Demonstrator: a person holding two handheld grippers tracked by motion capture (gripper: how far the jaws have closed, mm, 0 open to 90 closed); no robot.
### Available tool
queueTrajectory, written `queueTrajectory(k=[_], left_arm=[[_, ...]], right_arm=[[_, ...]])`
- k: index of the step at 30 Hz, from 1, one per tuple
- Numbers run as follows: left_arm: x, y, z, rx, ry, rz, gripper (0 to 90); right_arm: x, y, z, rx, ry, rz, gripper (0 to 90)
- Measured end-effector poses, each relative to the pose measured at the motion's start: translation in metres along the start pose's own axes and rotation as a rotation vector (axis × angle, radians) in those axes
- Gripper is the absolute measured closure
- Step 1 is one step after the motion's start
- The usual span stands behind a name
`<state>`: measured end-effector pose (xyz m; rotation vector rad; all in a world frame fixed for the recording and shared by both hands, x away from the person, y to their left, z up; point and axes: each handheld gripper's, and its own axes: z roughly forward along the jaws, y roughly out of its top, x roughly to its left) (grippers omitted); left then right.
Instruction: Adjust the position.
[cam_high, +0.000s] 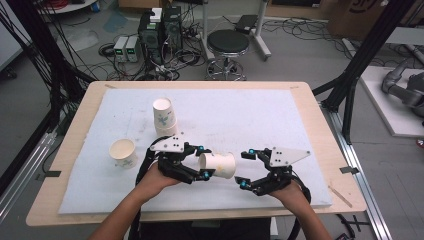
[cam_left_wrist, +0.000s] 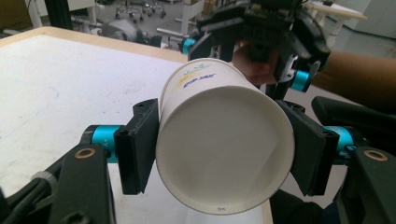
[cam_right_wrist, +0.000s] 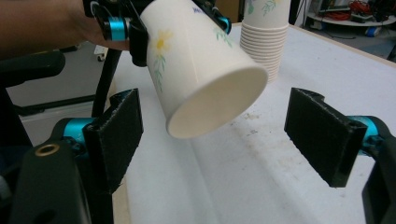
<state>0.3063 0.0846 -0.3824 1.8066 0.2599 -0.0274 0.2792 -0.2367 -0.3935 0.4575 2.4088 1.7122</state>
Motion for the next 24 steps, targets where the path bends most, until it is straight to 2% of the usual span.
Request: queueTrajectory(k=[8, 12, 24], left_arm=[[-0.0014, -0.0002, 0.0002, -0.025, -0.017, 0.004, 33.4], [-0.0021, 0.0001, 0.0003, -0.031, -0.024, 0.006, 33.4], [-0.0077, 0.0030, 0.0011, -0.047, -0.064, 0.045, 33.5]], right_arm=[[-0.0014, -0.0106, 0.0023, -0.029, 0.025, 0.025, 20.0], [-0.0014, -0.0110, 0.0030, -0.033, 0.037, 0.032, 20.0], [-0.0001, -0.0088, 0.0054, -0.046, 0.072, 0.036, 20.0]])
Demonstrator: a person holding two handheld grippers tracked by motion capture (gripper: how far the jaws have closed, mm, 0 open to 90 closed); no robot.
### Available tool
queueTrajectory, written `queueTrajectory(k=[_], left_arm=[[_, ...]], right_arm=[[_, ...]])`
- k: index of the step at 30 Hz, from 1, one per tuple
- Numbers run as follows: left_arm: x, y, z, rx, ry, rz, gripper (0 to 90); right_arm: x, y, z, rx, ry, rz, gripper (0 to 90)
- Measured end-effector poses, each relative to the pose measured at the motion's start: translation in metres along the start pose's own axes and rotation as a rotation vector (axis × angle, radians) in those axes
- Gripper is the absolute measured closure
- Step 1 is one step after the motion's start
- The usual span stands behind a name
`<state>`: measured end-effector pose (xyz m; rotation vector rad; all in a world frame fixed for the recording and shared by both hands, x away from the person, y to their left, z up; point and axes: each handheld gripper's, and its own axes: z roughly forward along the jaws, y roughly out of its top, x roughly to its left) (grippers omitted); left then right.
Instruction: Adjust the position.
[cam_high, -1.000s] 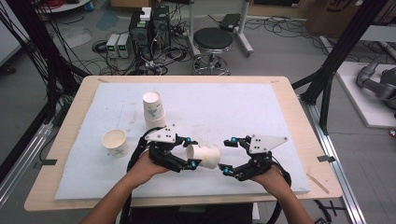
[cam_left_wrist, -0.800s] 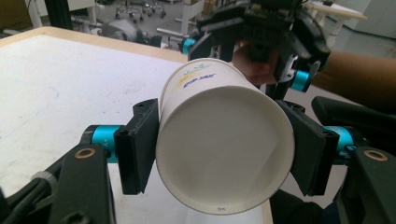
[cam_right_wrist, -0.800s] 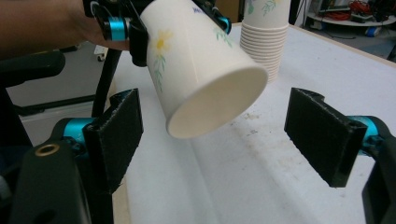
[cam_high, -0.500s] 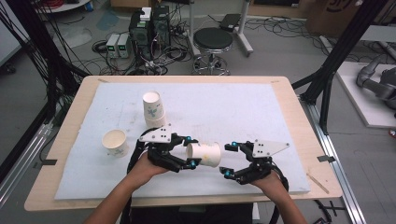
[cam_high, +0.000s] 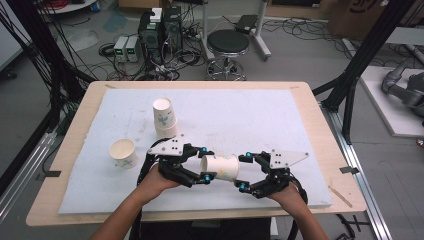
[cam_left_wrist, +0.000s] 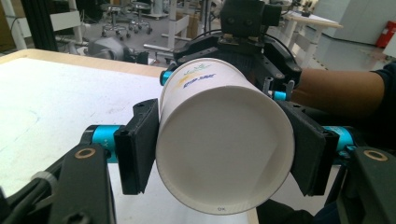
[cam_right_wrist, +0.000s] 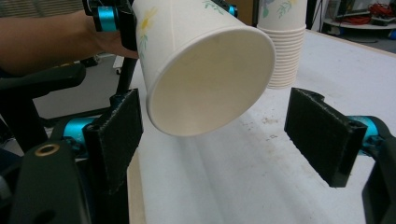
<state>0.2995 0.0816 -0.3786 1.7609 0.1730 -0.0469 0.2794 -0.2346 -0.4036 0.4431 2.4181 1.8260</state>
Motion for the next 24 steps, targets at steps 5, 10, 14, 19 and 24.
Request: queueTrajectory(k=[5, 10, 14, 19, 24], left_arm=[[-0.0012, 0.0003, 0.0010, -0.009, -0.028, 0.006, 33.5], [-0.0024, 0.0000, 0.0019, -0.006, -0.050, 0.011, 33.5], [-0.0032, -0.0001, 0.0027, -0.006, -0.062, 0.010, 33.5], [-0.0032, -0.0010, 0.0042, -0.006, -0.069, 0.010, 33.7], [-0.0030, -0.0020, 0.0045, -0.011, -0.069, 0.006, 34.2]], right_arm=[[0.0004, 0.0009, 0.0018, -0.008, 0.033, -0.006, 20.0], [0.0014, 0.0019, 0.0056, -0.006, 0.060, -0.018, 20.0], [0.0026, 0.0021, 0.0084, -0.004, 0.082, -0.022, 20.1], [0.0021, 0.0014, 0.0087, -0.026, 0.104, -0.010, 22.1], [-0.0004, -0.0003, 0.0065, -0.059, 0.116, 0.001, 24.8]])
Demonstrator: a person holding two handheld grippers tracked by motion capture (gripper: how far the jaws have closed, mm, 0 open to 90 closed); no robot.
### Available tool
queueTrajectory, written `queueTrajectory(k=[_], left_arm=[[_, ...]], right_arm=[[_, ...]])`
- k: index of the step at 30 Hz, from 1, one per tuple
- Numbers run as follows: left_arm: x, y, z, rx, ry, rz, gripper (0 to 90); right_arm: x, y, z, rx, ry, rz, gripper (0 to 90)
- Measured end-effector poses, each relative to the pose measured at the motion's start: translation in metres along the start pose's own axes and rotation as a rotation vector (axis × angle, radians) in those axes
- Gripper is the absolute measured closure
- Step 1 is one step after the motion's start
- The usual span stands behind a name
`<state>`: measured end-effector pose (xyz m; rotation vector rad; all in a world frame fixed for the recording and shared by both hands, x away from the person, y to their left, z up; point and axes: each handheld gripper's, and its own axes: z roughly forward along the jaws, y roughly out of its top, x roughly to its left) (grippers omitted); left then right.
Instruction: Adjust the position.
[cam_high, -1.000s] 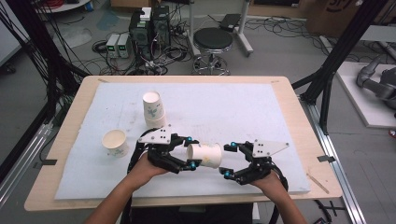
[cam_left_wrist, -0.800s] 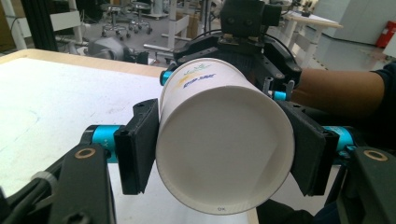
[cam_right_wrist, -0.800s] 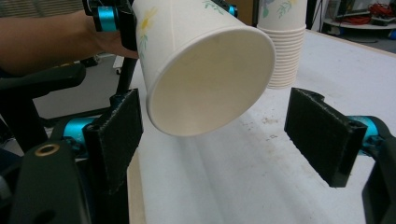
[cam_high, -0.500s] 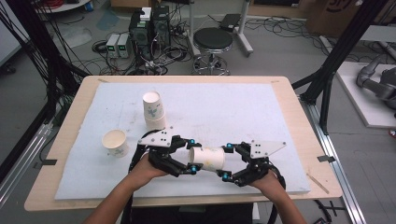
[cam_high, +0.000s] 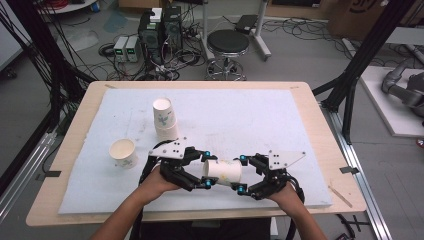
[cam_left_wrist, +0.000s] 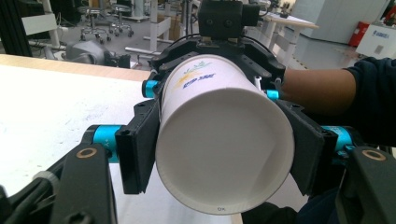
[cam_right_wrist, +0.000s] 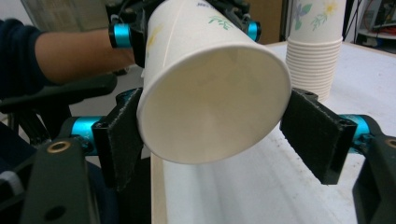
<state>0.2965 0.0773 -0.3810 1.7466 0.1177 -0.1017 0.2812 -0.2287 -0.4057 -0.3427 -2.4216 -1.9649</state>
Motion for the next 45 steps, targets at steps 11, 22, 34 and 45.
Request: queueTrajectory(k=[11, 22, 34, 45], left_arm=[[-0.003, 0.000, 0.000, 0.022, 0.051, -0.008, 26.3], [-0.007, 0.008, -0.009, 0.138, 0.150, 0.033, 17.8], [-0.007, 0.019, -0.005, 0.274, 0.193, 0.080, 17.8], [-0.008, 0.020, 0.002, 0.372, 0.219, 0.112, 18.0]], right_arm=[[-0.001, 0.000, -0.002, 0.011, 0.014, 0.011, 27.7], [-0.002, 0.013, -0.007, 0.118, -0.057, -0.018, 27.7], [-0.004, 0.042, 0.002, 0.331, -0.115, -0.099, 27.6], [-0.002, 0.057, 0.014, 0.470, -0.130, -0.153, 27.5]])
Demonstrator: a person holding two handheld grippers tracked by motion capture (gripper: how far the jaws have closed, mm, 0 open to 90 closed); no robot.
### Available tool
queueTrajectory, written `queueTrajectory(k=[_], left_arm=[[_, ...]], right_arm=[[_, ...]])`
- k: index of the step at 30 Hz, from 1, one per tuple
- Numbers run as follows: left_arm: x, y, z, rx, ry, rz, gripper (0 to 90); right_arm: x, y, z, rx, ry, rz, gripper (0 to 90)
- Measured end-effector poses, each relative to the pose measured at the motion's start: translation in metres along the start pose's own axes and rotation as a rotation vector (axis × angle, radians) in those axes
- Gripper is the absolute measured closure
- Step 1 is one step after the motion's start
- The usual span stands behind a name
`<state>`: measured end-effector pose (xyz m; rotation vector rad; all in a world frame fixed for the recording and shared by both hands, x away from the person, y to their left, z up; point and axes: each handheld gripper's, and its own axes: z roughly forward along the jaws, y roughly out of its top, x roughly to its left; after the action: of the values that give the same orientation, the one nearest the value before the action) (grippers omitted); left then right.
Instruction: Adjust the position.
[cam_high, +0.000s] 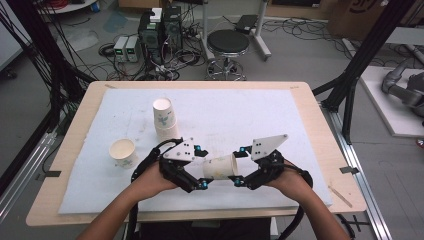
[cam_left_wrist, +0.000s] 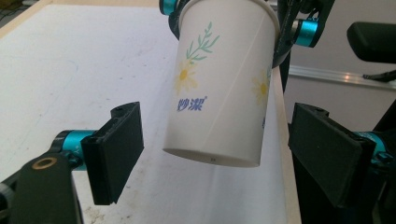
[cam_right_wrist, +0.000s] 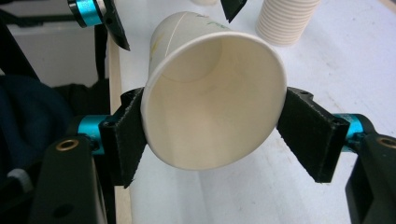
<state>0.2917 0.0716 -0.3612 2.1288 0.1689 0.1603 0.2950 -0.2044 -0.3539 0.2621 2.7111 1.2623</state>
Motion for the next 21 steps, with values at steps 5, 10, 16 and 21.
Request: queueTrajectory(k=[5, 10, 16, 21], left_arm=[[0.000, 0.002, 0.005, 0.033, -0.007, 0.014, 18.0], [0.001, 0.005, 0.008, 0.057, -0.014, 0.026, 18.1], [0.000, 0.008, 0.013, 0.093, -0.017, 0.041, 18.3], [-0.001, 0.008, 0.020, 0.122, -0.023, 0.049, 18.6]], right_arm=[[0.001, 0.008, 0.003, 0.056, 0.000, -0.028, 27.6], [0.001, 0.015, 0.005, 0.102, -0.005, -0.047, 27.5], [0.002, 0.022, 0.007, 0.143, 0.000, -0.063, 27.5], [0.004, 0.031, 0.010, 0.200, -0.003, -0.093, 27.5]])
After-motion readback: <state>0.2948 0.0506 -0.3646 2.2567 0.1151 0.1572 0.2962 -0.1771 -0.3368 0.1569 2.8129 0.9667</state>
